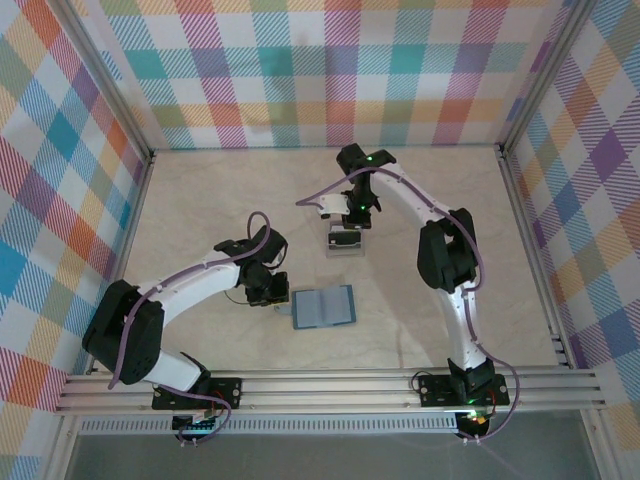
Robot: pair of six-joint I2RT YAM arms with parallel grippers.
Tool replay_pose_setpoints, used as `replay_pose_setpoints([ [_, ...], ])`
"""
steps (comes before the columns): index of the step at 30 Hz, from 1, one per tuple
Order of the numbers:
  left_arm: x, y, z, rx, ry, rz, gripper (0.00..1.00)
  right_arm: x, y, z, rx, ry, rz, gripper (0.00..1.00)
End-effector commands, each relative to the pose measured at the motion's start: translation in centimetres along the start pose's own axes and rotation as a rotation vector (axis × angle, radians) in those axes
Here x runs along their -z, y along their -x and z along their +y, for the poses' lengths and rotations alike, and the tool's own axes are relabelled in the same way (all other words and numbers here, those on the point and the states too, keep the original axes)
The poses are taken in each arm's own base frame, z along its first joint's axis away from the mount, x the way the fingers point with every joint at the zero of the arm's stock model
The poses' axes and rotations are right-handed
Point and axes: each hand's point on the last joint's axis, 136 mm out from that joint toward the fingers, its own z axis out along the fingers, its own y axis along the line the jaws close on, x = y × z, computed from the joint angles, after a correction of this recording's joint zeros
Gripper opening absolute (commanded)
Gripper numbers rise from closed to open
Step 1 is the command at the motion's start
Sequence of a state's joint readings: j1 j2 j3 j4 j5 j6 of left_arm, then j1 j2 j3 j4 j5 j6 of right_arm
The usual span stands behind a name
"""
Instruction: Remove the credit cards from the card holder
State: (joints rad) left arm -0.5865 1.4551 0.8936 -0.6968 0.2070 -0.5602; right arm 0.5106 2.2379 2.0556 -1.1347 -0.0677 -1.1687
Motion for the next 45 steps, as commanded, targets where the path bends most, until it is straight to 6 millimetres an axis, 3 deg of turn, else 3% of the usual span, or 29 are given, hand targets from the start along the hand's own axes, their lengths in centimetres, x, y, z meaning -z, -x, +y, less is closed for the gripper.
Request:
replay_pose_setpoints([
  [1, 0.3, -0.5, 0.8, 0.014, 0.023, 0.003, 0.14, 0.0, 0.4, 1.1, 0.019, 0.073, -0.034, 0.0],
  [4, 0.4, -0.5, 0.8, 0.013, 0.022, 0.002, 0.14, -0.1, 0.4, 1.2, 0.012, 0.092, -0.028, 0.0],
  [8, 0.3, -0.4, 0.6, 0.012, 0.017, 0.0, 0.14, 0.1, 0.6, -0.4, -0.006, 0.02, -0.027, 0.2],
  [11, 0.4, -0.4, 0.6, 0.009, 0.018, 0.002, 0.13, 1.1, 1.0, -2.3, -0.027, -0.075, -0.036, 0.26],
  [19, 0.4, 0.4, 0.2, 0.001, 0.002, -0.033, 0.15, 4.9, 1.5, -4.1, -0.044, -0.254, -0.074, 0.35],
  [22, 1.0, 1.5, 0.3, -0.016, 0.027, -0.085, 0.23, 6.1, 1.3, -4.0, -0.088, -0.303, -0.105, 0.42],
  [26, 1.7, 3.6, 0.2, -0.025, 0.022, -0.149, 0.56, 7.8, 0.5, -3.8, -0.202, -0.386, -0.175, 0.5],
  [29, 2.3, 5.5, 0.5, -0.004, 0.012, -0.203, 0.71, 8.6, -0.6, -3.2, -0.3, -0.437, -0.228, 0.79],
  [30, 2.5, 6.1, 0.8, 0.003, 0.023, -0.221, 0.83, 8.6, -1.0, -2.8, -0.333, -0.445, -0.24, 0.9],
  [31, 2.7, 6.8, 1.3, 0.005, 0.041, -0.235, 0.98, 8.8, -1.4, -2.4, -0.359, -0.456, -0.253, 0.96],
  [32, 2.7, 7.3, 1.6, 0.006, 0.06, -0.243, 1.0, 8.8, -1.9, -2.0, -0.39, -0.458, -0.26, 1.0],
  [38, 3.7, 10.8, 6.3, 0.061, 0.215, -0.337, 1.0, 8.5, -5.5, -0.5, -0.635, -0.54, -0.312, 1.0],
  [45, 6.8, 14.2, 15.0, 0.167, 0.571, -0.558, 1.0, 6.5, -12.9, 1.4, -0.993, -0.67, -0.364, 1.0],
])
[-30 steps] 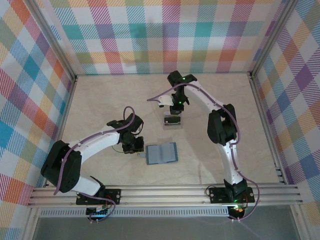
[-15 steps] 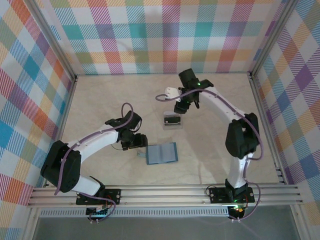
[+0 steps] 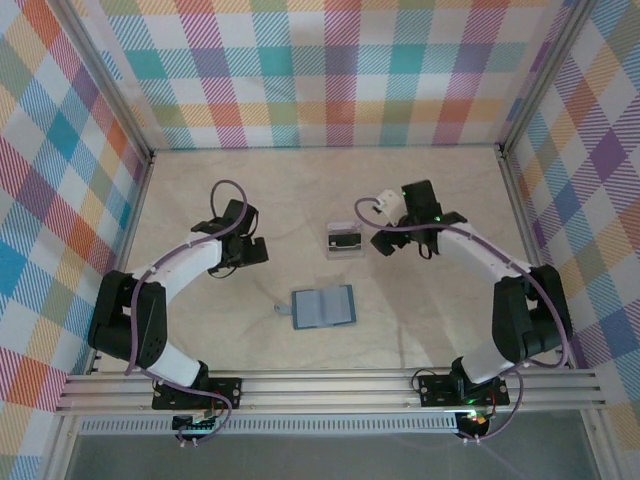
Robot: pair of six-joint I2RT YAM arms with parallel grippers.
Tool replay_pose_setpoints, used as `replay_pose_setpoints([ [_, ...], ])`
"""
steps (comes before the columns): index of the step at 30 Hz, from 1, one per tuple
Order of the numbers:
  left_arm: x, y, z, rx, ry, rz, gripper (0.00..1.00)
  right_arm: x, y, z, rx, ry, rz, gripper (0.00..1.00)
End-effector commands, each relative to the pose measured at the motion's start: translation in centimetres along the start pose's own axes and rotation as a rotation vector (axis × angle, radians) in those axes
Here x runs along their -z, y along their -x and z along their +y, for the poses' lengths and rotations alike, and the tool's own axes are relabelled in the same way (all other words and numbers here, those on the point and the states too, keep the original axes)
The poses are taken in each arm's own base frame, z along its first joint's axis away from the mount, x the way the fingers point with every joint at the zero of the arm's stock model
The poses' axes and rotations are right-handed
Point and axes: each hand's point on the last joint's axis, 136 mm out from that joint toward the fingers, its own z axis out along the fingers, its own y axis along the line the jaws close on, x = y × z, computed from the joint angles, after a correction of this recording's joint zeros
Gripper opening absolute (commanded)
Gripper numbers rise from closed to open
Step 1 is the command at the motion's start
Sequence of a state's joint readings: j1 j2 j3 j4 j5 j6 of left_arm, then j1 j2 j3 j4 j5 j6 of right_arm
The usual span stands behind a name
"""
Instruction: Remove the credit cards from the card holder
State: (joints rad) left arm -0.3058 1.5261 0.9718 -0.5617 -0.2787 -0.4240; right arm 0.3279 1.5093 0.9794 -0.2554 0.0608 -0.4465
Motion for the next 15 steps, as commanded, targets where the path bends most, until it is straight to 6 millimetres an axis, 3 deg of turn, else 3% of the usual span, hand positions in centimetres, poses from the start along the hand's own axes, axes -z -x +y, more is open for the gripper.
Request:
replay_pose_setpoints([
  [1, -0.2, 3.0, 4.9, 0.018, 0.212, -0.17, 1.0, 0.5, -0.6, -3.5, -0.253, -0.133, -0.119, 1.0],
  [4, 0.3, 4.5, 7.3, 0.038, 0.303, -0.257, 1.0, 0.7, -3.7, -5.4, -0.4, -0.194, -0.154, 1.0],
  [9, -0.5, 5.8, 8.9, 0.007, 0.347, -0.367, 1.0, 0.4, -8.3, -7.9, -0.574, -0.306, -0.187, 1.0],
  [13, -3.7, 5.9, 8.3, -0.01, 0.222, -0.371, 1.0, 1.5, -9.1, -9.6, -0.62, -0.409, -0.249, 1.0],
  [15, -3.7, 6.5, 8.7, 0.036, 0.203, -0.389, 1.0, 1.9, -8.7, -9.8, -0.605, -0.425, -0.297, 1.0],
])
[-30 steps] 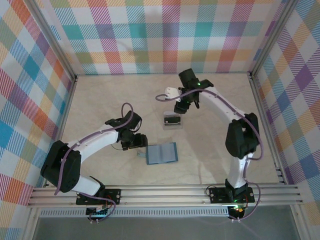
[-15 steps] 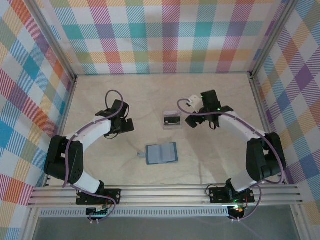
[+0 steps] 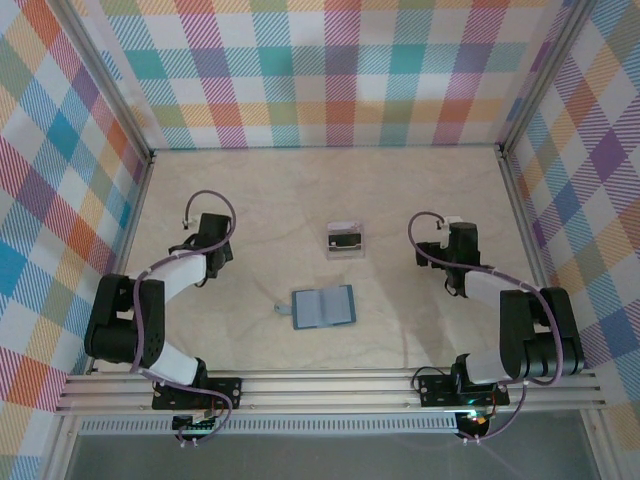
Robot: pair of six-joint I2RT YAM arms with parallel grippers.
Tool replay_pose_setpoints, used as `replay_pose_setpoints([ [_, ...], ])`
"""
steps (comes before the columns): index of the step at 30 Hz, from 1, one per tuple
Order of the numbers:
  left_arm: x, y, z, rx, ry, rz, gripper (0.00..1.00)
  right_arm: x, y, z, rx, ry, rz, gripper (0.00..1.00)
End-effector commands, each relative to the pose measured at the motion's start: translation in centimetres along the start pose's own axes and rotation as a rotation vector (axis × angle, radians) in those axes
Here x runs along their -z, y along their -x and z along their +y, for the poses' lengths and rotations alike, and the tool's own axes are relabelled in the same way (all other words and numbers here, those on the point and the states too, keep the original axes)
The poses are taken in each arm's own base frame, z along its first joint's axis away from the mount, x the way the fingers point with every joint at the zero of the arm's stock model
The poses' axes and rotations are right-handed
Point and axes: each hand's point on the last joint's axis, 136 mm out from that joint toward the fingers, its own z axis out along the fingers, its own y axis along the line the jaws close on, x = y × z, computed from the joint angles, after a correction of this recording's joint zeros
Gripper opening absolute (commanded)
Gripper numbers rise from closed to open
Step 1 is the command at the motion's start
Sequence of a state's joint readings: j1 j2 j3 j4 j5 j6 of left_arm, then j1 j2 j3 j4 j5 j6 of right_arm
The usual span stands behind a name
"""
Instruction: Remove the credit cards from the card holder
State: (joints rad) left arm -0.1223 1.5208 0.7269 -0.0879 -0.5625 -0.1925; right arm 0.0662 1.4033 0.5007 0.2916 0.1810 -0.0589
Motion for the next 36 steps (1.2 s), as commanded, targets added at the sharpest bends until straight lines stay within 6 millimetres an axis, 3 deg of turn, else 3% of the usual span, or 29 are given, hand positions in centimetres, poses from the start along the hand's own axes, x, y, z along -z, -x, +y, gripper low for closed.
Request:
replay_pose_setpoints([
  [1, -0.6, 2.9, -0.9, 0.074, -0.102, -0.128, 1.0, 1.2, 4.6, -0.9, -0.059, -0.035, -0.224, 1.0],
  [7, 0.1, 4.6, -0.8, 0.231, -0.281, -0.323, 1.0, 1.0, 4.9, -0.3, -0.037, 0.019, -0.235, 1.0],
  [13, 0.6, 4.5, -2.6, 0.174, -0.407, -0.337, 1.0, 1.8, 6.0, 1.0, -0.066, 0.116, -0.346, 1.0],
  [17, 1.4, 4.4, -3.6, 0.139, -0.479, -0.372, 1.0, -0.1, 4.6, 1.1, -0.076, 0.118, -0.354, 1.0],
  [21, 1.9, 4.1, -4.6, 0.099, -0.531, -0.391, 1.0, -0.6, 4.6, 1.1, -0.082, 0.126, -0.328, 1.0],
  [26, 1.2, 3.2, -6.0, 0.038, -0.525, -0.395, 1.0, -0.6, 4.6, 1.0, -0.082, 0.126, -0.324, 1.0],
  [36, 1.3, 3.0, -6.6, -0.004, -0.479, -0.409, 1.0, -0.6, 4.7, 0.8, -0.089, 0.116, -0.325, 1.0],
])
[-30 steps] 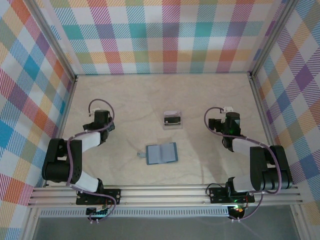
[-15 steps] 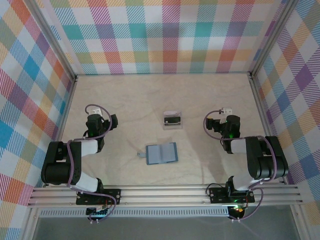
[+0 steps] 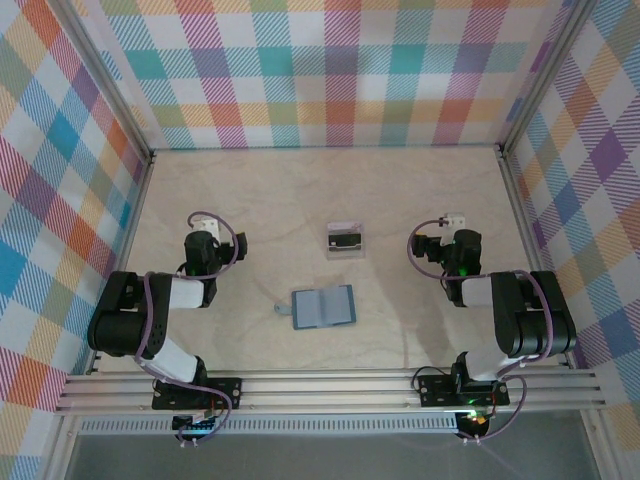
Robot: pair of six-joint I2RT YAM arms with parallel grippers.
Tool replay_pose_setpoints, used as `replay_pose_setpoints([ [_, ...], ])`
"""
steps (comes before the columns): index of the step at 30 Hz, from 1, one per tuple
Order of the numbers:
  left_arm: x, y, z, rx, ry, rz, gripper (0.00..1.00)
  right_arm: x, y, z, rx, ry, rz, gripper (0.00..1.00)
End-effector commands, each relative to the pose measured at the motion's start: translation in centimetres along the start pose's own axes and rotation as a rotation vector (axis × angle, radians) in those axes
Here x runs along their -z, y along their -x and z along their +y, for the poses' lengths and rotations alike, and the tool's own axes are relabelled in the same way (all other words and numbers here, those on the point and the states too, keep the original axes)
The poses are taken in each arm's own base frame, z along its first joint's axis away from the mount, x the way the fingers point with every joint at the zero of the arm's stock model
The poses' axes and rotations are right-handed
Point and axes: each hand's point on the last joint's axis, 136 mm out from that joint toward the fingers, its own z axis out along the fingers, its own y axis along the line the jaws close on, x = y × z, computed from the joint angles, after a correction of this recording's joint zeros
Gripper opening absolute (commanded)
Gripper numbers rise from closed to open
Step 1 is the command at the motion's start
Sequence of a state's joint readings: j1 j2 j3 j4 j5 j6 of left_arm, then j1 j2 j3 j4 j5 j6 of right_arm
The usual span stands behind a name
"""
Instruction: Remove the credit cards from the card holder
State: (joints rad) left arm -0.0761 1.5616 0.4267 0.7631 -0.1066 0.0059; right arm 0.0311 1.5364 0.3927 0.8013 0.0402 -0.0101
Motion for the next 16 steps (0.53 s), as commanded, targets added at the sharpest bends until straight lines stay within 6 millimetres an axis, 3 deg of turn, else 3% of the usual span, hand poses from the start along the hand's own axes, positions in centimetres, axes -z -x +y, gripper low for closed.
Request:
replay_pose_setpoints([
  [1, -0.03, 0.6, 0.18, -0.022, 0.018, -0.032, 1.0, -0.05, 1.65, -0.06, -0.017, 0.008, -0.054, 1.0],
  [16, 0.09, 0.63, 0.16, -0.02, 0.013, -0.034, 1.0, 0.03, 1.65, -0.05, -0.017, 0.014, -0.056, 1.0],
])
